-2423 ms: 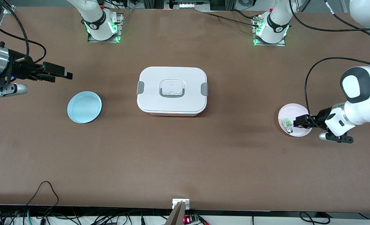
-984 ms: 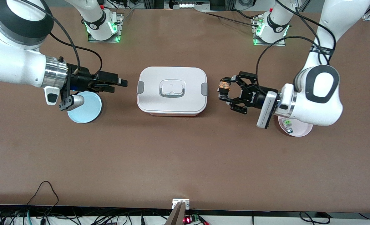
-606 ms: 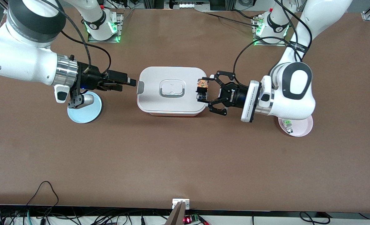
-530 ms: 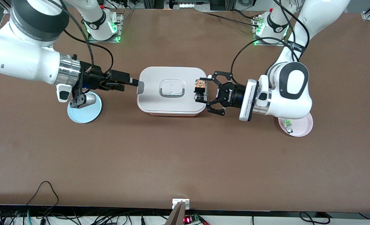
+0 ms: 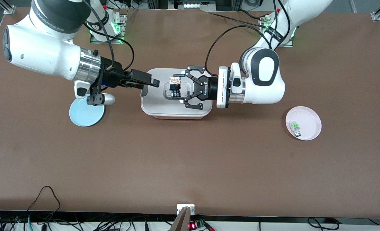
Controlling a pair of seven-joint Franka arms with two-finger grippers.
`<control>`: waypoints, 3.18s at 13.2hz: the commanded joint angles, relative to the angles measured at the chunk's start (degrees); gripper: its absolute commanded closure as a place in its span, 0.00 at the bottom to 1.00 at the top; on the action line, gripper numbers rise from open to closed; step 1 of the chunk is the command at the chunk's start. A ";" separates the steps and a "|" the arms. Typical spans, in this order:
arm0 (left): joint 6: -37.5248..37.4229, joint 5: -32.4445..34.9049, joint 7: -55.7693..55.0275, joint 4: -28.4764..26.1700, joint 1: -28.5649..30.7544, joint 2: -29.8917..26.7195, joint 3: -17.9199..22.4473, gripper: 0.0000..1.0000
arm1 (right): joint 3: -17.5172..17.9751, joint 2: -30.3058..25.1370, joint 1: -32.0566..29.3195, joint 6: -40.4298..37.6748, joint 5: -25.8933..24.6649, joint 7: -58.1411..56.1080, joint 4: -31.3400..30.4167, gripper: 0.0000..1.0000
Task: Transfer orange switch to right arm and place
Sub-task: 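Carry the switch above the white box toward the right gripper, then close the right gripper on the orange switch held by the left gripper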
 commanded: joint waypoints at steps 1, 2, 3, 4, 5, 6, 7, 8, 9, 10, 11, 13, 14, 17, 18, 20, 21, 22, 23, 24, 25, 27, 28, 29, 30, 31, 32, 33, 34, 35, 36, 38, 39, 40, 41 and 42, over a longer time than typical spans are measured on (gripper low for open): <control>0.60 -3.60 4.46 -0.87 0.02 -0.60 -0.28 1.00 | 0.10 2.92 -0.03 0.59 9.63 1.70 1.69 0.00; 0.60 -3.60 4.37 -0.96 0.02 -0.60 -0.37 1.00 | 0.10 3.45 -0.20 0.59 11.84 1.88 1.60 0.00; 0.60 -3.60 4.37 -0.96 0.02 -0.51 -0.37 1.00 | 0.10 4.07 -0.47 0.59 13.77 2.05 1.51 0.00; 0.60 -3.60 4.37 -0.88 -0.15 -0.34 -0.37 1.00 | 0.10 4.42 -0.47 0.59 14.75 1.97 1.51 0.00; 0.60 -3.60 4.37 -0.87 -0.15 -0.33 -0.37 1.00 | 0.10 4.77 -0.56 0.85 14.76 1.62 1.42 0.00; 0.60 -3.60 4.37 -0.87 -0.15 -0.42 -0.37 1.00 | 0.10 5.30 -0.56 1.21 14.85 1.09 0.99 0.00; 0.60 -3.60 4.29 -0.79 -0.15 -0.42 -0.37 1.00 | 0.10 5.39 -0.56 1.82 15.46 0.92 0.20 0.00; 0.69 -3.77 4.28 -0.79 -0.33 -0.33 -0.37 1.00 | 0.18 5.39 -0.56 2.69 17.12 0.30 -0.77 0.00; 0.95 -3.86 4.28 -0.87 -0.50 -0.33 -0.37 1.00 | 0.18 5.30 -0.56 3.57 19.22 -0.40 -1.73 0.00; 1.04 -3.95 4.20 -0.79 -0.50 -0.42 -0.37 1.00 | 0.18 5.22 -0.56 3.84 20.72 -1.27 -2.26 0.00; 1.04 -3.95 4.20 -0.79 -0.50 -0.33 -0.37 1.00 | 0.10 5.22 -0.56 3.85 21.08 -1.72 -2.53 0.00; 1.04 -3.95 4.20 -0.79 -0.50 -0.33 -0.37 1.00 | 0.18 5.13 -0.56 3.85 21.79 -1.72 -2.71 0.00; 1.04 -3.95 4.20 -0.79 -0.50 -0.33 -0.37 1.00 | 0.18 4.87 -0.56 3.85 22.23 -1.72 -3.14 0.00; 1.13 -3.95 4.11 -0.79 -0.50 -0.33 -0.37 1.00 | 0.27 2.59 -0.47 3.76 22.58 -4.08 -6.38 0.00; 1.13 -3.95 4.02 -0.79 -0.50 -0.33 -0.37 1.00 | 0.62 1.53 -0.47 3.76 22.58 -4.97 -7.79 0.00; 1.13 -3.95 3.93 -0.79 -0.51 -0.33 -0.37 1.00 | 1.06 -0.05 -0.47 3.84 22.67 -5.15 -9.47 0.00; 1.13 -3.95 3.93 -0.79 -0.50 -0.33 -0.37 1.00 | 1.67 -0.49 -0.38 3.93 22.67 -5.15 -9.74 0.00; 1.13 -3.95 3.85 -0.79 -0.50 -0.33 -0.37 1.00 | 2.03 -0.85 -0.38 4.11 22.67 -5.06 -10.00 0.00; 1.13 -3.95 3.84 -0.79 -0.59 -0.33 -0.37 1.00 | 2.12 -0.85 -0.38 4.11 22.67 -5.15 -10.00 0.00; 1.13 -3.95 3.76 -0.79 -0.51 -0.33 -0.37 1.00 | 2.20 -0.76 -0.47 4.28 22.67 -5.15 -10.00 0.00; 1.13 -3.95 3.76 -0.79 -0.59 -0.33 -0.37 1.00 | 2.29 -0.76 -0.47 5.50 23.11 -5.24 -10.00 0.00; 1.13 -3.95 3.67 -0.79 -0.59 -0.33 -0.37 1.00 | 2.38 -0.15 -0.47 6.66 28.70 -6.11 -10.00 0.00; 1.04 -3.95 3.58 -0.79 -0.59 -0.33 -0.37 1.00 | 2.38 0.11 -0.47 7.01 30.82 -7.07 -10.09 0.00; 1.13 -3.95 3.58 -0.79 -0.59 -0.33 -0.37 1.00 | 2.38 0.38 -0.47 7.18 31.37 -7.78 -10.09 0.00; 1.13 -3.95 3.67 -0.79 -0.68 -0.25 -0.37 1.00 | 2.38 0.73 -0.47 7.53 31.46 -7.96 -10.09 0.00; 1.13 -3.95 3.58 -0.79 -0.68 -0.33 -0.37 1.00 | 2.38 1.08 -0.47 7.71 31.46 -9.09 -10.09 0.00; 1.04 -3.95 3.58 -0.79 -0.68 -0.33 -0.37 1.00 | 2.38 1.61 -0.47 7.71 31.46 -10.76 -10.18 0.00; 1.04 -3.95 3.58 -0.79 -0.68 -0.33 -0.37 1.00 | 2.38 2.13 -0.47 7.71 31.55 -11.73 -10.18 0.00; 1.13 -3.95 3.58 -0.79 -0.68 -0.25 -0.37 1.00 | 2.38 2.49 -0.47 7.80 31.63 -12.09 -10.09 0.00; 1.04 -3.95 3.58 -0.79 -0.68 -0.33 -0.37 1.00 | 2.38 2.84 -0.47 8.06 31.72 -12.09 -10.09 0.00; 1.04 -3.95 3.58 -0.79 -0.68 -0.25 -0.37 1.00 | 2.38 2.84 -0.47 8.50 31.90 -12.09 -10.09 0.01; 1.04 -3.95 3.58 -0.79 -0.59 -0.33 -0.37 1.00 | 2.38 2.75 -0.47 8.85 32.95 -12.09 -10.18 0.10; 1.04 -3.95 3.58 -0.79 -0.68 -0.33 -0.37 1.00 | 2.38 2.58 -0.47 8.77 32.95 -12.09 -10.18 0.13; 1.04 -3.95 3.58 -0.79 -0.68 -0.25 -0.37 1.00 | 2.38 2.32 -0.47 8.68 32.95 -11.75 -10.18 0.15; 1.04 -3.95 3.58 -0.79 -0.59 -0.33 -0.37 1.00 | 2.38 2.23 -0.47 8.51 33.04 -11.48 -10.18 0.16; 1.04 -3.95 3.58 -0.79 -0.59 -0.33 -0.37 1.00 | 2.38 2.14 -0.47 8.42 32.95 -11.30 -10.18 0.18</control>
